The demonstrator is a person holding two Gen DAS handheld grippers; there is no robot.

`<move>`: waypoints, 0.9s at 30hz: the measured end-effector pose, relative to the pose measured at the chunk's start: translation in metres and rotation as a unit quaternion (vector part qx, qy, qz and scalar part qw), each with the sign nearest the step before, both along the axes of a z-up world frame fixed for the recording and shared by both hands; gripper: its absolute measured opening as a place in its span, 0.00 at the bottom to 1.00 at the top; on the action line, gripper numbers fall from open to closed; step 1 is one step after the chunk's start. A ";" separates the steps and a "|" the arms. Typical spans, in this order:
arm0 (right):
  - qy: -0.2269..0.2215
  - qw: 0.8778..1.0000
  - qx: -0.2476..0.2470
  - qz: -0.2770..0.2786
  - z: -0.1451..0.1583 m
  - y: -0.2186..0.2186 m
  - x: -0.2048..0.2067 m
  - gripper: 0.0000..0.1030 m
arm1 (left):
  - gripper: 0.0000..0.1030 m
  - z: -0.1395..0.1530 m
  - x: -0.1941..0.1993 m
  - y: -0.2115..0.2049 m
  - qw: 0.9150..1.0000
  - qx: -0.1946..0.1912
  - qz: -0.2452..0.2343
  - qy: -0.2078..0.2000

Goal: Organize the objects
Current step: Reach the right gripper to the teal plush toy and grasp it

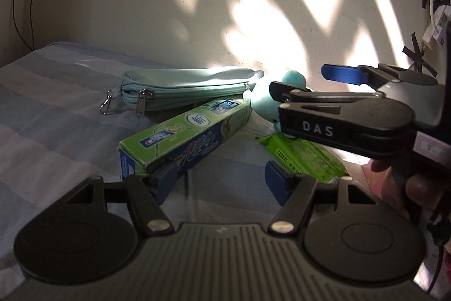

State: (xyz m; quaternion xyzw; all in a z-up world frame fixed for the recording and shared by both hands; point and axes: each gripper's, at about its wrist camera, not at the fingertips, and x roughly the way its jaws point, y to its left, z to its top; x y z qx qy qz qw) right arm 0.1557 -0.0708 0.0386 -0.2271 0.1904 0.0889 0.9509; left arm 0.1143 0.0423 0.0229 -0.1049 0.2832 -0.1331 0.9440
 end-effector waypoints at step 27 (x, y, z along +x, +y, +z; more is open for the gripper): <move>0.098 0.781 0.577 -0.218 -0.034 -0.296 -0.235 0.38 | 0.71 0.007 -0.047 -0.071 0.972 -0.043 -0.228 -0.037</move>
